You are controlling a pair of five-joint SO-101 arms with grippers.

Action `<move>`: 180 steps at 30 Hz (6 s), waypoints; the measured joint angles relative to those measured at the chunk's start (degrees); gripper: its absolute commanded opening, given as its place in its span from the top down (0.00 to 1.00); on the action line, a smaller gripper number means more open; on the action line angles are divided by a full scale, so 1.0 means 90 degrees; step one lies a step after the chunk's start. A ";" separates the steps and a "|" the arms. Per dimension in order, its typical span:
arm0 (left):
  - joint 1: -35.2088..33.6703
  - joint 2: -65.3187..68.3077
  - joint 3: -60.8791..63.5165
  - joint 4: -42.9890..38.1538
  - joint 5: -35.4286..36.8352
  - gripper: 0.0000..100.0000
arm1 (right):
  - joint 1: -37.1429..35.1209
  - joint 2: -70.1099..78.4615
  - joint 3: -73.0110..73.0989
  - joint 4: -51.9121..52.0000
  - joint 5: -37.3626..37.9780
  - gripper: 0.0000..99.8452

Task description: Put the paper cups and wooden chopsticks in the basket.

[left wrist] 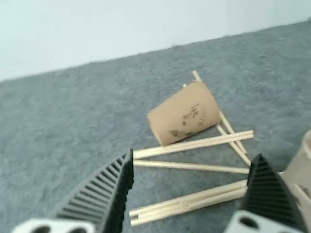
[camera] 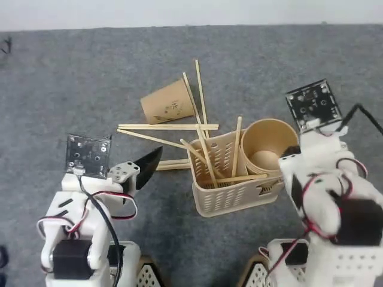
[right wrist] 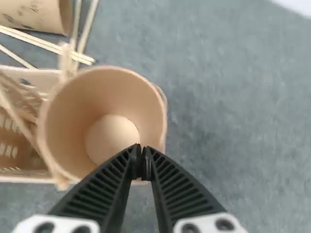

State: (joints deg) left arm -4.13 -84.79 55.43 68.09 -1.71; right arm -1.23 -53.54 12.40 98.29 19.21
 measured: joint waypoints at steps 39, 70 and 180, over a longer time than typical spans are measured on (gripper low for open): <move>-0.0977 0.0000 0.2696 -0.1504 -0.0215 0.65 | 0.0459 0.1827 -0.1729 0.0264 0.0010 0.84; -0.1358 0.0000 0.3204 -0.2129 -0.0215 0.65 | 0.1504 0.3526 -0.0684 -0.0889 -0.0625 0.99; -0.2842 0.2745 0.2383 -0.3077 -0.0410 0.65 | -0.3272 0.9758 -0.4269 -0.4864 -0.0127 0.75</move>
State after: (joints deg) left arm -29.71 -60.09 76.88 40.40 -5.41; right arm -30.68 34.29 -26.02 54.51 18.07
